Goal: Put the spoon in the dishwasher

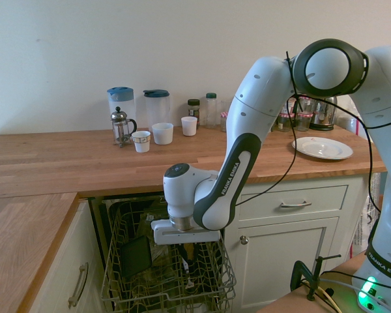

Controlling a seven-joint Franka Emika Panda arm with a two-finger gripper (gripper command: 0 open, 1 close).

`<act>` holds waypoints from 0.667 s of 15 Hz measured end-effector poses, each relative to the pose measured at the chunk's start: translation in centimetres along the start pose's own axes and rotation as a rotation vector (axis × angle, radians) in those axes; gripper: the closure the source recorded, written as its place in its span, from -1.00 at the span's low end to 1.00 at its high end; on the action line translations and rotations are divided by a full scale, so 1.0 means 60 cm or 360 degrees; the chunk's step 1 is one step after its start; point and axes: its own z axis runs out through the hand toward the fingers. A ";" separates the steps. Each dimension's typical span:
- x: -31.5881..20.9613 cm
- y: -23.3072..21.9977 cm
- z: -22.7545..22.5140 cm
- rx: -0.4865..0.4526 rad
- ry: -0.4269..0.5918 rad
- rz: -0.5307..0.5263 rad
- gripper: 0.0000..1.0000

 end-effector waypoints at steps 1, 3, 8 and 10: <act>-0.001 -0.001 -0.005 0.0006 -0.0001 0.0001 -1.00; 0.000 -0.004 -0.027 0.0024 0.0006 0.0007 -1.00; 0.027 0.014 -0.144 0.0059 0.0092 0.0021 -1.00; 0.034 0.028 -0.206 0.0082 0.0122 0.0029 -1.00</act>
